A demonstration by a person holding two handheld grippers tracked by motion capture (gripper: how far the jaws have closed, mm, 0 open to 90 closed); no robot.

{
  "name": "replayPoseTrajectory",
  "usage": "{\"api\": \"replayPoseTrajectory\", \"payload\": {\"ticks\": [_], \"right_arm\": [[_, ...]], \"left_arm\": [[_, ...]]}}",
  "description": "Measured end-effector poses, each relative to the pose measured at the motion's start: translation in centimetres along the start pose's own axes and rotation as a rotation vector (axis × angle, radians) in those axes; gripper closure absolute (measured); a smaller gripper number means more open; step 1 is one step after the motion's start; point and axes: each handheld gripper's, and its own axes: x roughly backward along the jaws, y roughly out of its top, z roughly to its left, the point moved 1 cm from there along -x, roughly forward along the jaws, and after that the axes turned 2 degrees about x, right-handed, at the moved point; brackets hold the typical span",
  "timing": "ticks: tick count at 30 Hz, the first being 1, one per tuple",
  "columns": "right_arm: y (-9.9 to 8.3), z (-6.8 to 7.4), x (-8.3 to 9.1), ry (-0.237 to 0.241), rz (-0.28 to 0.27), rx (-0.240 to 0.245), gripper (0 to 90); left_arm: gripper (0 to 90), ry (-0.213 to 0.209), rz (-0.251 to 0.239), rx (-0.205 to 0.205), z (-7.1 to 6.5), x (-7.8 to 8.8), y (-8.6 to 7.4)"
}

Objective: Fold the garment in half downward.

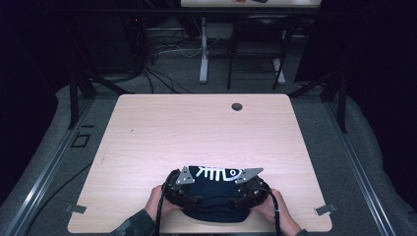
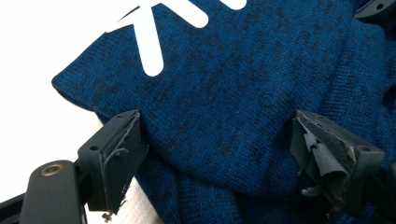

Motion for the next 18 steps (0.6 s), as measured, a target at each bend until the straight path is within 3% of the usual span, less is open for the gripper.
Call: {"api": "replayPoseTrajectory", "payload": {"ticks": [5, 11, 14, 18], "right_arm": [[0.0, -0.2, -0.2, -0.004, 0.005, 0.01, 22.6], [0.3, -0.9, -0.7, -0.017, 0.012, 0.039, 18.8], [0.3, -1.7, -1.2, -0.009, 0.003, 0.009, 15.0], [0.5, -1.9, -1.2, -0.016, 0.013, 0.012, 15.0]], "left_arm": [[17.0, 0.02, -0.002, -0.008, -0.2, -0.1, 0.0], [15.8, 0.036, -0.006, 0.018, -0.2, -0.3, -0.2], [15.0, 0.039, 0.0, 0.034, 0.1, -0.5, 0.0], [14.9, 0.037, -0.002, 0.042, 0.2, -0.5, -0.1]]}}
